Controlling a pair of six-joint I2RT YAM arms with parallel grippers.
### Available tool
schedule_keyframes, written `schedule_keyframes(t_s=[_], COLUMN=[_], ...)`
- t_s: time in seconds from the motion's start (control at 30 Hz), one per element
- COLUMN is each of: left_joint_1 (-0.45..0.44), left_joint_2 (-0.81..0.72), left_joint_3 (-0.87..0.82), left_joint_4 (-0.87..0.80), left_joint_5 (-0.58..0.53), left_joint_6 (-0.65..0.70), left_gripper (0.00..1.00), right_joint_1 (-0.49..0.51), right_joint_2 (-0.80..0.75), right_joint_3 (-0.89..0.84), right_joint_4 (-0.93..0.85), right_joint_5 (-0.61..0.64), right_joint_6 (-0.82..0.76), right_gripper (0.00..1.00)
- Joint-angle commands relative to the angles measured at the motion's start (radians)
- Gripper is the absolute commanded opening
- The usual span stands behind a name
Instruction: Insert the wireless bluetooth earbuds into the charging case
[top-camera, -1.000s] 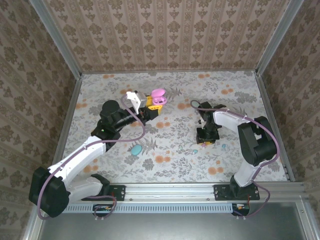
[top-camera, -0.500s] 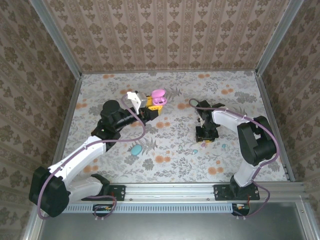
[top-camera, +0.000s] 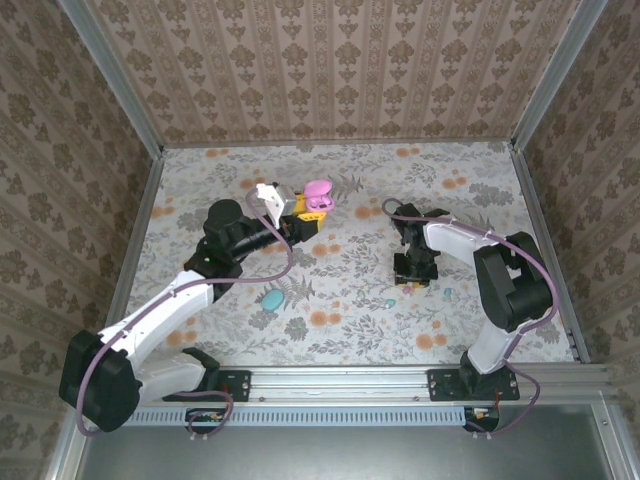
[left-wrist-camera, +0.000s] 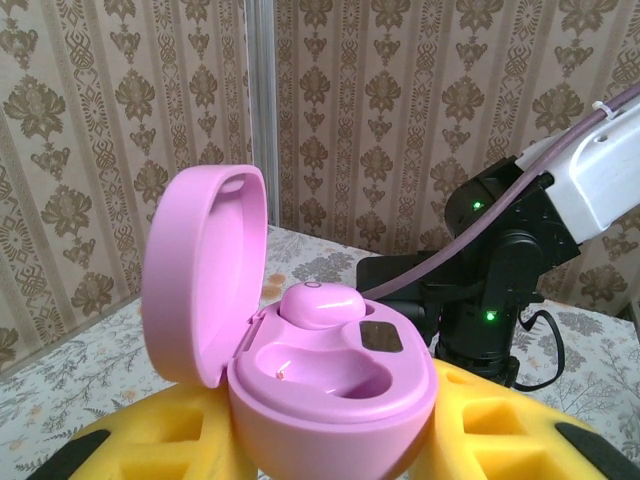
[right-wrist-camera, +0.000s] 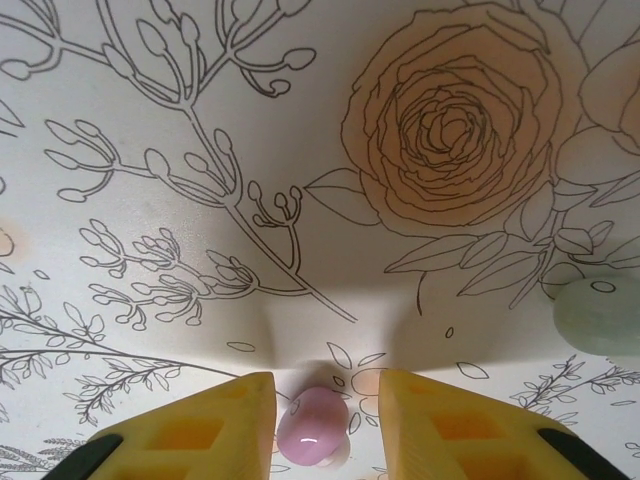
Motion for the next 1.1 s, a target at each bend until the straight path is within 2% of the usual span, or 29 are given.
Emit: schedule_keyframes(t_s=[0.0,0.83,1.07], left_joint_1=[-0.007,-0.002,-0.001], left_joint_2=[0.002,-0.006,-0.003], left_joint_3=[0.015,0.006,0.005], left_joint_4=[0.01,0.008,0.011], left_joint_5=[0.016,0.013,0.015], left_joint_6=[0.02,0.021,0.019], left_gripper=[0.35,0.35,0.35], right_joint_1=[0.006,0.02,0.033], right_joint_2=[0.005,0.008,0.001], right_joint_3=[-0.014,-0.035,-0.04], right_joint_4=[0.004,0.021,0.012], right_joint_5=[-0.013,-0.023,0.001], right_joint_6=[0.029,0.046,0.066], right_gripper=[0.34,0.28,0.3])
